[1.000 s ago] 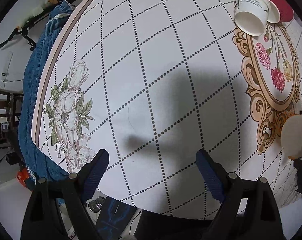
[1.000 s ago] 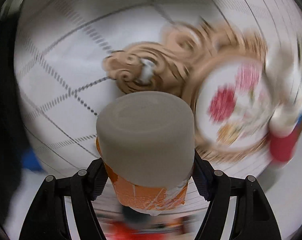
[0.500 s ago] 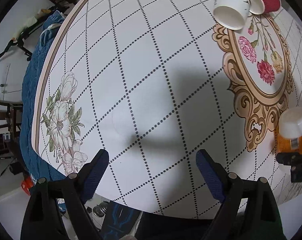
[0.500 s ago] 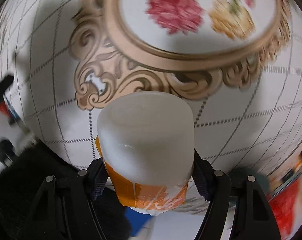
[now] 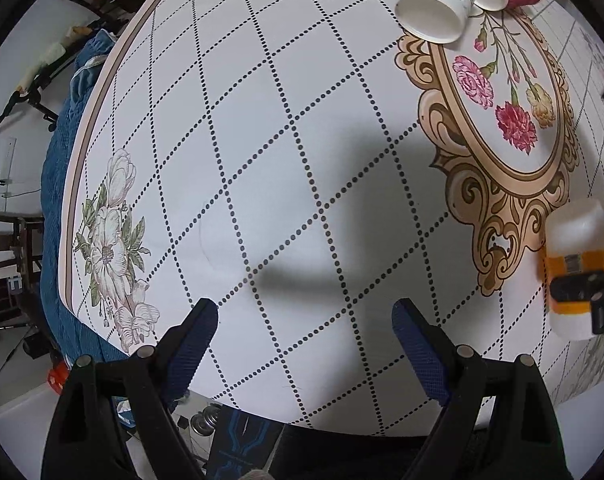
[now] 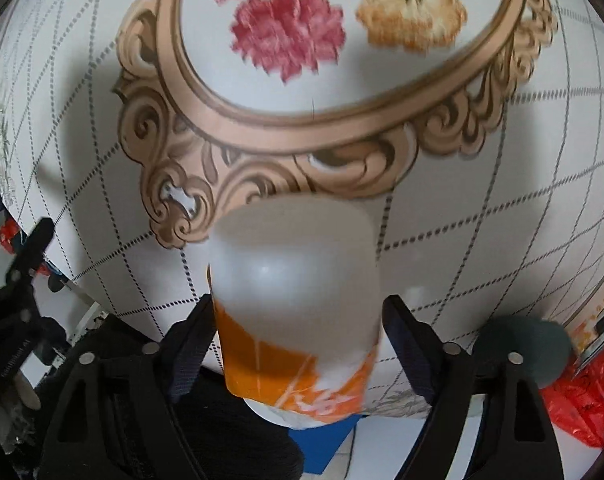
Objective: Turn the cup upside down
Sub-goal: 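Lift the cup with the right gripper and turn it rim-down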
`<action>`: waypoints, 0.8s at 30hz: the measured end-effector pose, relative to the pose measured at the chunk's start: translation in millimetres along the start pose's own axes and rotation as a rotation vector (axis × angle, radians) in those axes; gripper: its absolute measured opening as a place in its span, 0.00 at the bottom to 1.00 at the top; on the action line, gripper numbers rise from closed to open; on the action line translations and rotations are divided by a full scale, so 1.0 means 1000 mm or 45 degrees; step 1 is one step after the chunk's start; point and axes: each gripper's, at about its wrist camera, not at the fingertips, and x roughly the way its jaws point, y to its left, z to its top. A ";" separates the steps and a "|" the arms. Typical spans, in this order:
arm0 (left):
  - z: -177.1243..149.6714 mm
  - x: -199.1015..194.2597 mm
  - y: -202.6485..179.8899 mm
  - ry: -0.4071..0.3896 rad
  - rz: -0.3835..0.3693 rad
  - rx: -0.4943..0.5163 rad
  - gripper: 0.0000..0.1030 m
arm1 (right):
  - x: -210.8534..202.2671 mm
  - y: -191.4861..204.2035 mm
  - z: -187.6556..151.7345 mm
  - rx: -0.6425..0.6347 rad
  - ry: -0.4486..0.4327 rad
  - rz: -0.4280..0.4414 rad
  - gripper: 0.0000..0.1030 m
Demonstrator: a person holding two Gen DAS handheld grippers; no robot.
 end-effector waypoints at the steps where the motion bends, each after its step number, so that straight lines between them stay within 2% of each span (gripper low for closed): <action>1: 0.000 -0.001 0.000 -0.001 0.000 0.000 0.87 | -0.006 -0.002 0.002 -0.016 -0.012 -0.007 0.83; 7: 0.001 -0.007 -0.005 -0.011 -0.003 -0.003 0.87 | -0.025 -0.008 0.016 -0.055 -0.038 -0.068 0.83; 10: 0.004 -0.011 -0.001 -0.011 -0.003 -0.004 0.87 | -0.034 -0.011 0.029 -0.052 -0.057 -0.062 0.68; 16: 0.008 -0.013 0.009 -0.002 -0.005 -0.009 0.87 | -0.049 -0.004 0.009 -0.083 -0.154 -0.084 0.68; 21: 0.011 -0.010 0.023 0.007 -0.029 -0.031 0.87 | -0.072 -0.007 -0.004 -0.036 -0.382 -0.059 0.68; 24: 0.017 -0.010 0.029 0.011 -0.041 -0.046 0.87 | -0.095 -0.017 -0.014 0.029 -0.599 -0.048 0.68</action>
